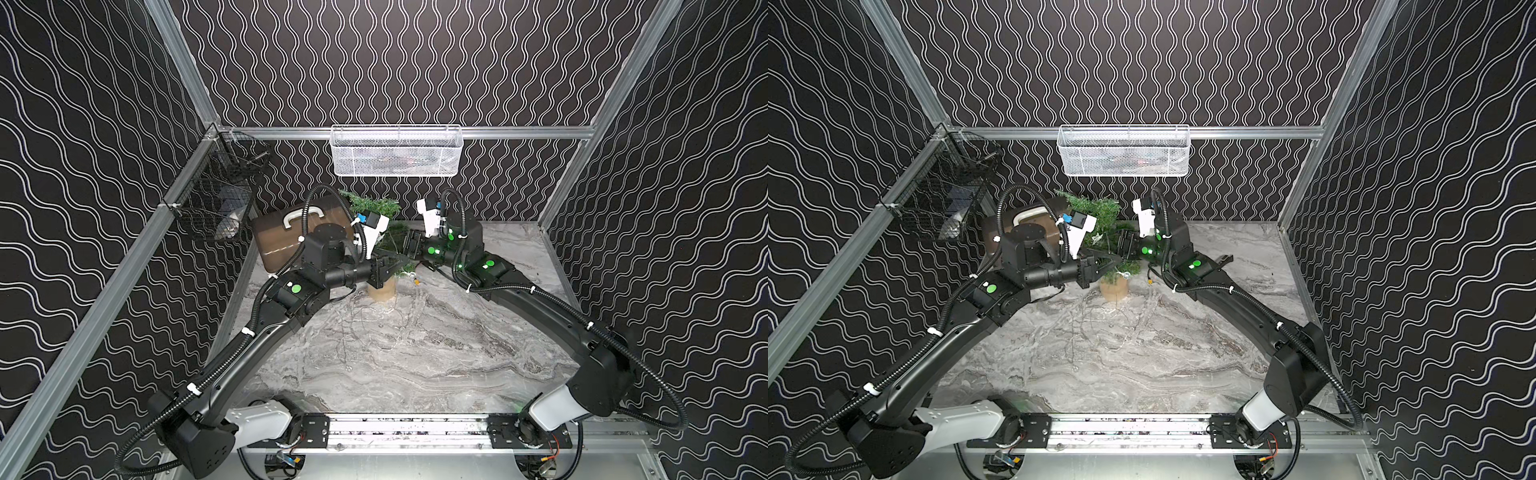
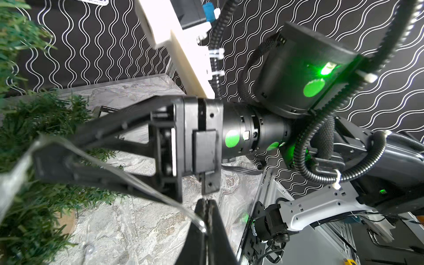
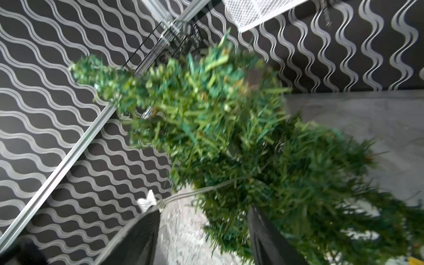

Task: Remove string lights from the small christmas tree
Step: Remove the light string from the Christmas tree.

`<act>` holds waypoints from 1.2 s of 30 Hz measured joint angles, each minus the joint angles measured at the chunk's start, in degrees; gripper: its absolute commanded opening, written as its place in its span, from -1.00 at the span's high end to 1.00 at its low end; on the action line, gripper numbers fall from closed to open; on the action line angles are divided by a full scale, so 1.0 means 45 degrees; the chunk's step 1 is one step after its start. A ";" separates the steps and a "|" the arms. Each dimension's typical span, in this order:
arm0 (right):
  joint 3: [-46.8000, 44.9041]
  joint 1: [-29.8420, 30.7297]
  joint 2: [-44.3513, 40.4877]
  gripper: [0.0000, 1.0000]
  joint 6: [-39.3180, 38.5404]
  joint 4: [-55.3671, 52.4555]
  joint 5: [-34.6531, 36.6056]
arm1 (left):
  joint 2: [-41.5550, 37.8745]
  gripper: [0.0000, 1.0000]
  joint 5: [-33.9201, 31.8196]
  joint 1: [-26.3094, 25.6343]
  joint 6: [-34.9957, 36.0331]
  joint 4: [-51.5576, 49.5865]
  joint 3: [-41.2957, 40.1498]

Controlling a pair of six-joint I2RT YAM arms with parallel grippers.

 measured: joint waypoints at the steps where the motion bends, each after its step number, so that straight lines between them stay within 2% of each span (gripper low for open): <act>1: 0.0092 -0.0010 0.0044 -0.09 0.0015 0.0010 0.0306 | 0.0019 1.00 0.0010 0.0000 0.0005 0.0005 0.0049; 6: 0.0374 -0.0311 0.0136 0.22 0.0257 0.0078 0.1506 | 0.0403 1.00 0.0000 -0.0024 0.0015 -0.0063 0.0359; 11: 0.0636 -0.0918 0.0301 0.50 0.0690 0.0141 0.2064 | 0.1010 1.00 -0.0296 -0.0024 0.0117 -0.0277 0.1035; 19: 0.1423 -0.1953 0.0787 0.49 0.1049 0.0097 0.1525 | 0.2283 1.00 -0.0962 -0.0010 0.0457 -0.0792 0.2822; 29: -0.1035 -0.3215 -0.0384 0.45 0.1768 0.0034 0.0962 | 0.4653 1.00 -0.1015 0.0000 0.0461 -0.1462 0.5989; 36: -0.1739 -0.3225 -0.0908 0.44 0.2050 0.0151 0.0345 | 0.6815 0.98 -0.2322 0.0000 0.0729 -0.2739 0.9437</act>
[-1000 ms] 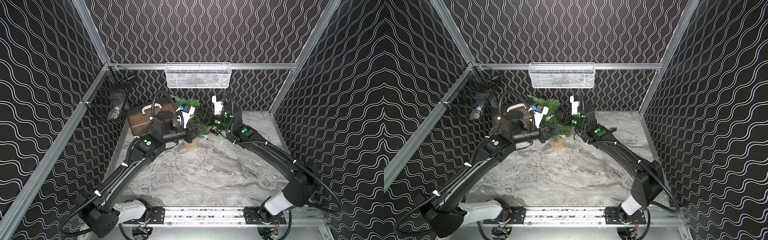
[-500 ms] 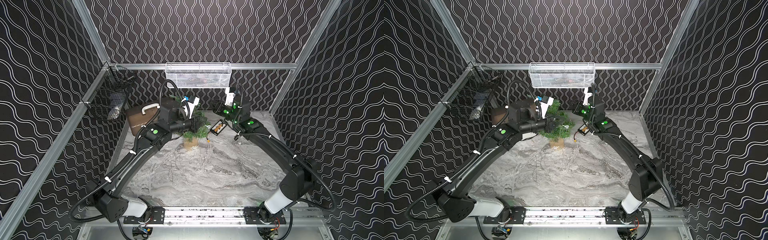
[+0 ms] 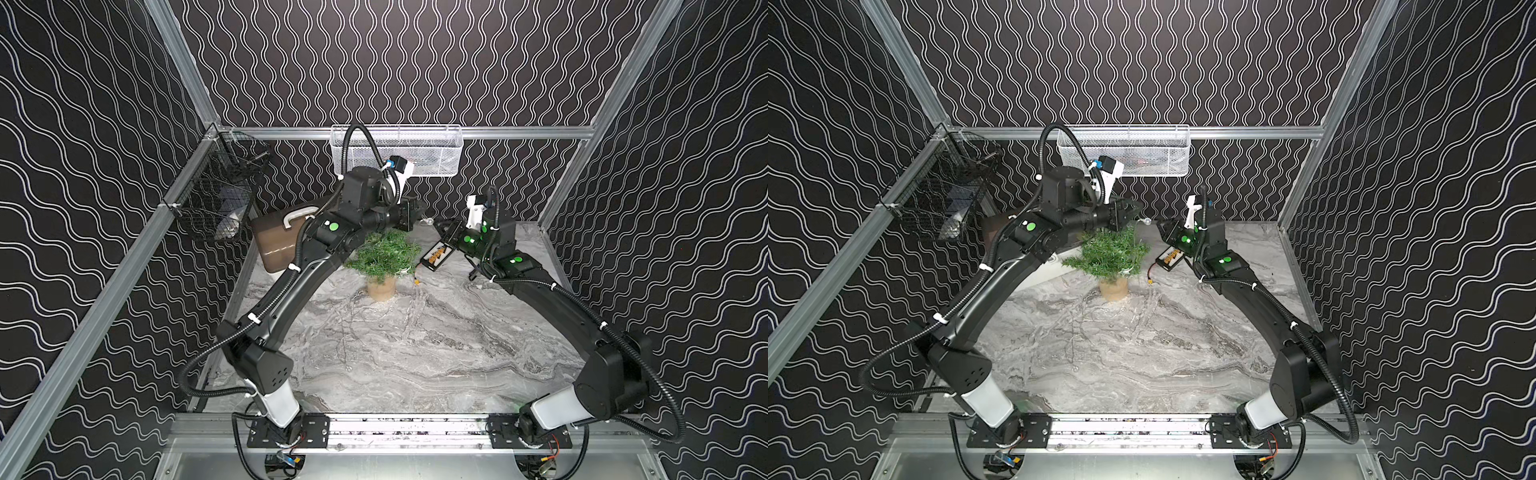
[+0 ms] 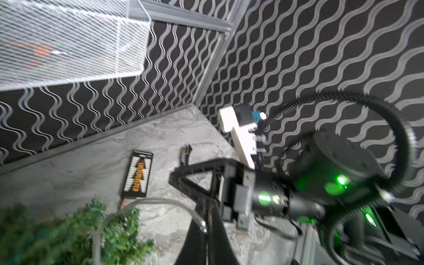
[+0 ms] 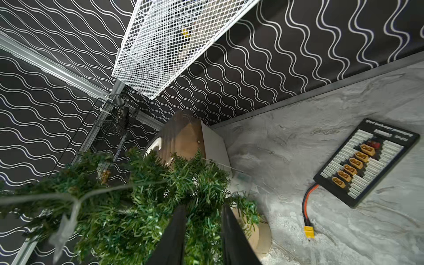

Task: Remove string lights from the small christmas tree
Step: Remove the light string from the Christmas tree.

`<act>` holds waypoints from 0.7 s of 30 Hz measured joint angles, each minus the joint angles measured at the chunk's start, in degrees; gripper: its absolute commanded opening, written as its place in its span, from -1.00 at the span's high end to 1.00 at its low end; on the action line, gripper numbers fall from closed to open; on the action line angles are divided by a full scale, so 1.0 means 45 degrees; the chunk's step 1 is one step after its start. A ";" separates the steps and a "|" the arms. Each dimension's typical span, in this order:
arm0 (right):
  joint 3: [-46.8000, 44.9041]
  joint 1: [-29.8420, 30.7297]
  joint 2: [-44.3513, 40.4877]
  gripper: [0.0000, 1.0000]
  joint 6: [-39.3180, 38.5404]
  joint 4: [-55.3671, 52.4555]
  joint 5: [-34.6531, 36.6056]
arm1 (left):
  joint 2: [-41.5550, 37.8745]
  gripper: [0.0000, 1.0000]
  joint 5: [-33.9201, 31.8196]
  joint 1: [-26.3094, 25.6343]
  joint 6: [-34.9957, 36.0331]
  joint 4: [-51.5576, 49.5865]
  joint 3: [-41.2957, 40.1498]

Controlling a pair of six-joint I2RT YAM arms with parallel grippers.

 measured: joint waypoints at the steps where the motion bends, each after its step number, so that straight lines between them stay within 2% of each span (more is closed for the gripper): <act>1: -0.0092 0.0000 -0.0087 0.43 0.0005 0.0000 -0.0058 | 0.0214 0.98 -0.0151 0.0000 0.0029 -0.0092 0.0301; 10: -0.1069 0.0000 -0.1297 0.42 0.0044 0.0005 -0.0359 | 0.1923 0.89 -0.1467 0.0063 0.0340 -0.0452 0.2312; 21: -0.1734 0.0005 -0.1637 0.43 0.0442 0.0374 -0.0952 | 0.2322 0.77 -0.2147 0.0860 0.0359 -0.0155 0.3648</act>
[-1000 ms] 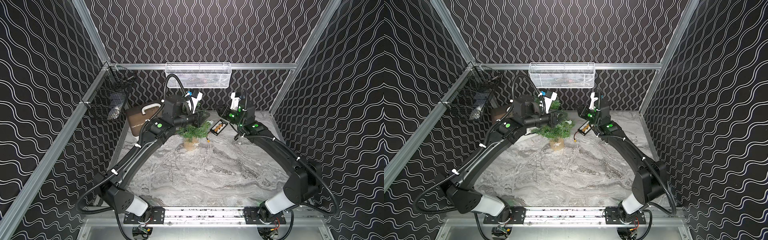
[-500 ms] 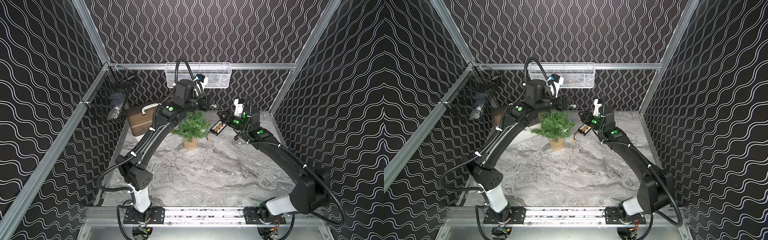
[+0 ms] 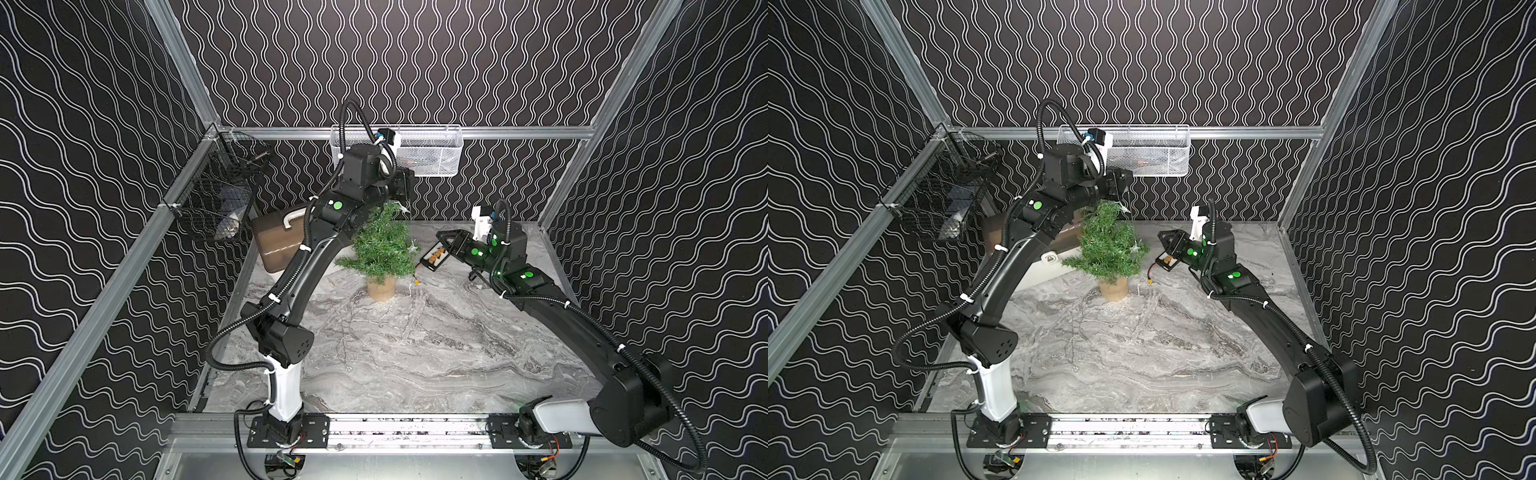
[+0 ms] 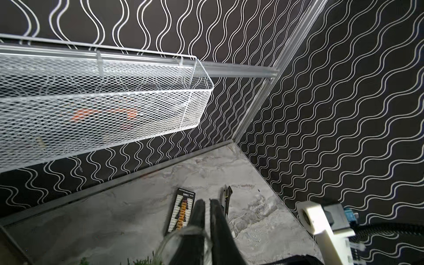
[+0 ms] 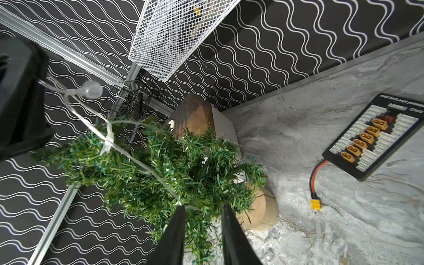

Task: Remove string lights from the small christmas tree
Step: Remove the light string from the Christmas tree.

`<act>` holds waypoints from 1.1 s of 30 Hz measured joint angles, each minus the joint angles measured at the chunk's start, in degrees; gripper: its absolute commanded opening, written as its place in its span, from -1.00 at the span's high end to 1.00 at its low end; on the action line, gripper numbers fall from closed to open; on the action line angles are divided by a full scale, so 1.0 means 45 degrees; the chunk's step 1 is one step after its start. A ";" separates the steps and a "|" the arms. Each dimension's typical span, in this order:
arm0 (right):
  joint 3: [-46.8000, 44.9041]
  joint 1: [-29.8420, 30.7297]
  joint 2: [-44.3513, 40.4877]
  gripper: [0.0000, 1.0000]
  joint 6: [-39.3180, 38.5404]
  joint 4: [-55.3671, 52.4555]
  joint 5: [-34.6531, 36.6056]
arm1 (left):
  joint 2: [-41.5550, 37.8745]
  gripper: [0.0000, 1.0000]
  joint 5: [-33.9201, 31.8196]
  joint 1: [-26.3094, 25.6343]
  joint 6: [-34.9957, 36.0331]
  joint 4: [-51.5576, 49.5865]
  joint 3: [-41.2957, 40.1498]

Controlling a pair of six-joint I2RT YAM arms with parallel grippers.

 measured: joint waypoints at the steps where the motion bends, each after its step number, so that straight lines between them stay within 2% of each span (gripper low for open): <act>1: -0.0005 0.0005 -0.0010 0.43 0.0063 0.0039 -0.0053 | 0.0000 0.77 0.0034 0.0029 0.0000 0.0005 0.0019; 10: -0.0015 0.0199 -0.0155 0.41 0.0223 0.0194 -0.0393 | -0.0015 0.71 0.0189 0.0903 -0.0039 0.0131 -0.0039; 16: -0.0350 0.0486 -0.0141 0.01 -0.0359 0.0612 -0.1107 | -0.0117 0.76 0.0908 0.0976 -0.0486 0.0986 -0.0967; 18: -0.0432 0.0563 -0.0024 -0.07 -0.0797 0.0665 -0.1370 | -0.0228 0.77 0.1195 0.0947 -0.0738 0.1219 -0.1462; 24: -0.0335 0.0952 0.0767 -0.03 -0.2127 0.1030 -0.1486 | -0.0724 0.77 0.1734 0.0850 -0.1088 0.1715 -0.2380; 29: -0.0296 0.1341 0.1341 0.01 -0.2997 0.1229 -0.1496 | -0.0772 0.77 0.2181 0.0831 -0.1341 0.1938 -0.2191; 33: -0.0151 0.1899 0.1608 -0.06 -0.3789 0.1171 -0.1107 | -0.0743 0.77 0.2375 0.0797 -0.1375 0.2035 -0.1880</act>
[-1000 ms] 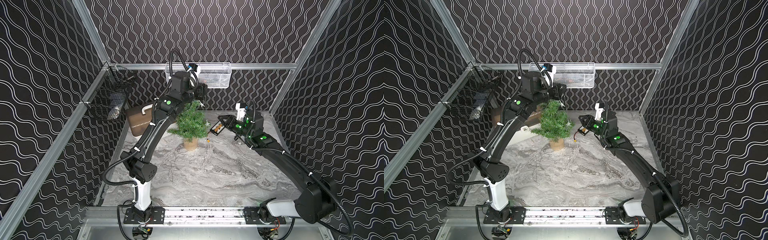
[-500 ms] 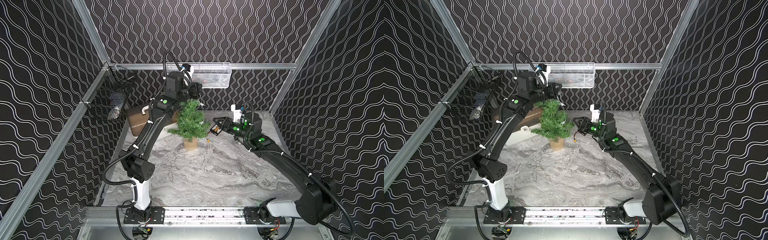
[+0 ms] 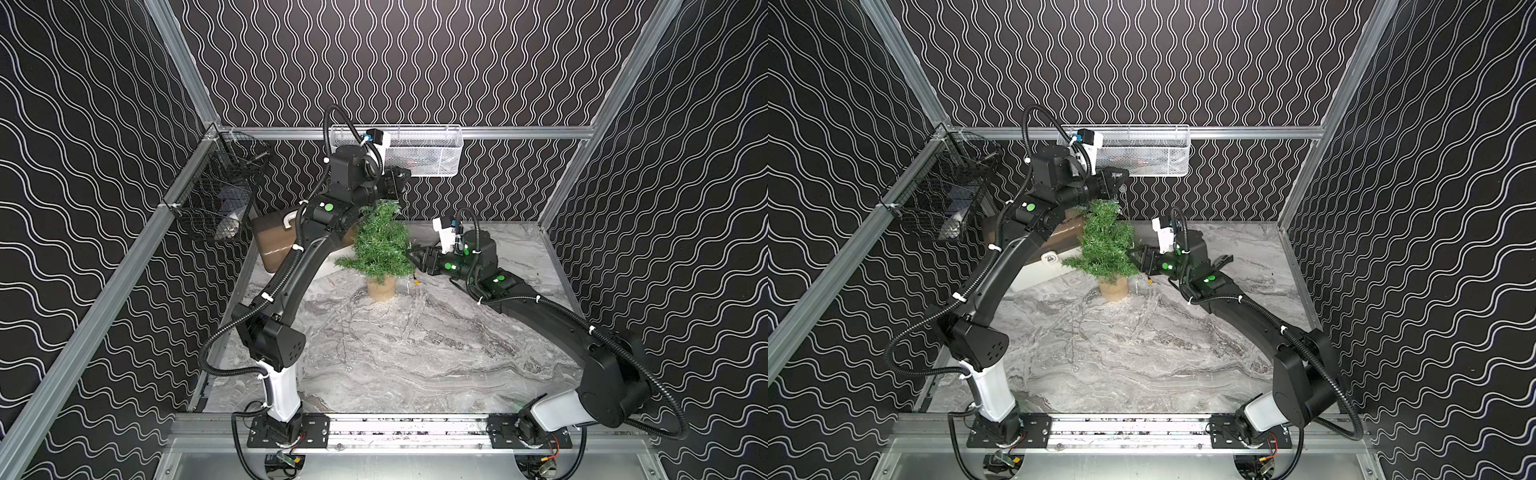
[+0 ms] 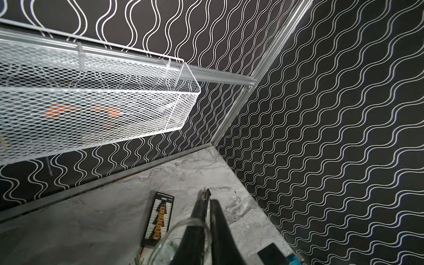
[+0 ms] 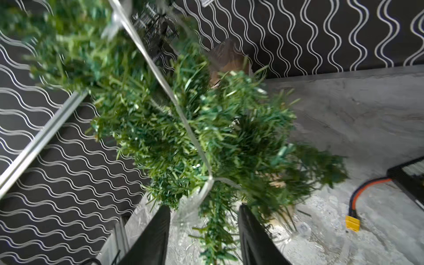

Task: Remove string lights from the small christmas tree
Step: Remove the light string from the Christmas tree.

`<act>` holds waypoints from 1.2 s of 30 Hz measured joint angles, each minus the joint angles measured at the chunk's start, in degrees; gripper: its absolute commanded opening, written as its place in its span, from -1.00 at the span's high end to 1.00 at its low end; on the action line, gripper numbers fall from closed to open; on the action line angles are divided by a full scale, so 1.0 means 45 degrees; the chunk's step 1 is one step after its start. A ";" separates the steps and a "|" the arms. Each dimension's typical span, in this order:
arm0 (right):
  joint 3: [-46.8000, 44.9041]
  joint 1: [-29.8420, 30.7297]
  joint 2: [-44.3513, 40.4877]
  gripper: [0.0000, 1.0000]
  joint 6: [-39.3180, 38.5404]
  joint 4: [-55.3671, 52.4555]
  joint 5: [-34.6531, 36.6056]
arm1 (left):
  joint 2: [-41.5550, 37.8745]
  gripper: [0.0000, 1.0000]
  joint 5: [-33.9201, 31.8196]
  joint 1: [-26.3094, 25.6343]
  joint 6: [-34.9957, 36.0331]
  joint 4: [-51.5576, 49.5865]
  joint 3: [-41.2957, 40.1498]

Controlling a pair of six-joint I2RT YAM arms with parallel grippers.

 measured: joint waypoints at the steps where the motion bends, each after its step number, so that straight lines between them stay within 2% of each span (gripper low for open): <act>1: 0.0209 0.0083 0.0131 -0.08 -0.0102 -0.0039 0.0272 | 0.0029 0.77 0.0049 -0.0024 -0.0015 0.0039 0.0058; 9: 0.1302 0.0447 0.0709 -0.13 -0.0758 -0.0175 0.2516 | 0.0083 0.78 0.0189 -0.0117 -0.0039 0.0049 0.0126; 17: 0.1875 0.0656 0.1001 -0.07 -0.0952 -0.0704 0.4386 | 0.0073 0.77 0.0194 -0.0117 -0.0019 -0.0102 0.0185; 25: 0.2419 0.0646 0.1263 -0.03 -0.1103 -0.0884 0.4930 | 0.0010 0.78 0.0233 -0.0117 0.0039 -0.0355 0.0384; 28: 0.2900 0.0646 0.1496 0.18 -0.1273 -0.0971 0.4935 | 0.0010 0.78 0.0228 -0.0117 0.0068 -0.0379 0.0573; 33: 0.2885 0.0627 0.1413 0.81 -0.1370 -0.1064 0.5299 | 0.0010 0.78 0.0228 -0.0117 0.0073 -0.0413 0.0588; 36: 0.2521 0.0597 0.1044 0.97 -0.1370 -0.1107 0.5401 | 0.0010 0.78 0.0228 -0.0117 0.0073 -0.0413 0.0578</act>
